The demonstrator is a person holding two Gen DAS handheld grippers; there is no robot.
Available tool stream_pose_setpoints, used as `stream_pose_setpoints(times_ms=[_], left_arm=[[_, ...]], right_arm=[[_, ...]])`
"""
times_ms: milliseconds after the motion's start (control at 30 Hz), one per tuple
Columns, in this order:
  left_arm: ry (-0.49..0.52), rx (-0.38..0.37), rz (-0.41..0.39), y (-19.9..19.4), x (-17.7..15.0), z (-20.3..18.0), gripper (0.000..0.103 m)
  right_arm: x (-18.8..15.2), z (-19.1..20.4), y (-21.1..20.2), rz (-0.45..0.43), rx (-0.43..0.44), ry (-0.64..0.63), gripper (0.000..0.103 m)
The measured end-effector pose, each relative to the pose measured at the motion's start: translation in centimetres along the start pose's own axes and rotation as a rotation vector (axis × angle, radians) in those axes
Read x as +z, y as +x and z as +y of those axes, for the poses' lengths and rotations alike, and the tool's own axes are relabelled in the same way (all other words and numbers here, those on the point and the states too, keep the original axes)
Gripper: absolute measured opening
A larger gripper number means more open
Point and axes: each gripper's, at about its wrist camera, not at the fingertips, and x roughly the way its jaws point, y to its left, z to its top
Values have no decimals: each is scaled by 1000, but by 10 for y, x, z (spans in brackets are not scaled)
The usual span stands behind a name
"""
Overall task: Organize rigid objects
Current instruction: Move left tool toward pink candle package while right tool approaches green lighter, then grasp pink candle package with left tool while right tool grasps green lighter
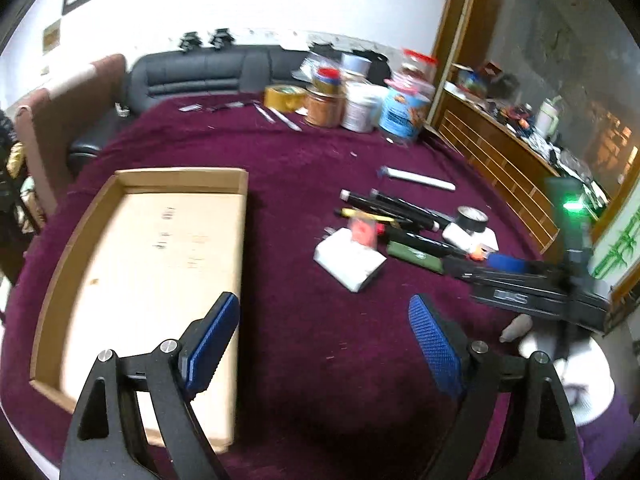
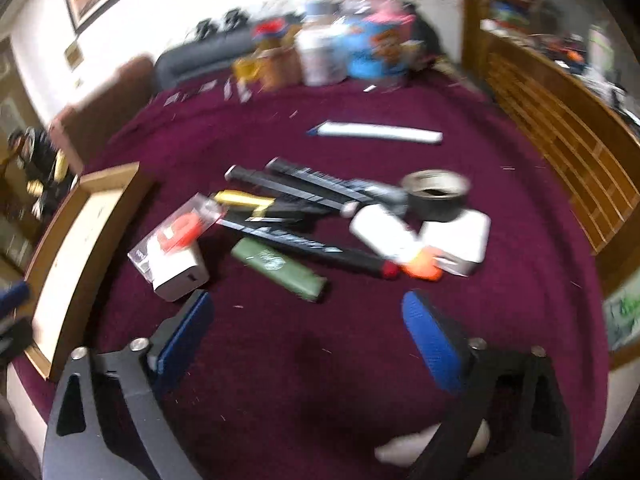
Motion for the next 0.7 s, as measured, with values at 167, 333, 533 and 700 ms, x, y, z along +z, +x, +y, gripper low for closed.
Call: stream_pose_setpoints(times_ms=[167, 333, 533, 700], left_arm=[[-25, 6, -15, -11, -5, 17, 83], [-31, -23, -2, -5, -11, 26, 83], [-11, -56, 31, 10, -2, 14, 83], [6, -53, 49, 18, 2, 1, 83]], right_arm=[[15, 11, 52, 113, 47, 16, 79], [6, 29, 54, 158, 57, -35, 36], [-11, 35, 39, 177, 47, -75, 35], [11, 31, 57, 138, 64, -17, 42]])
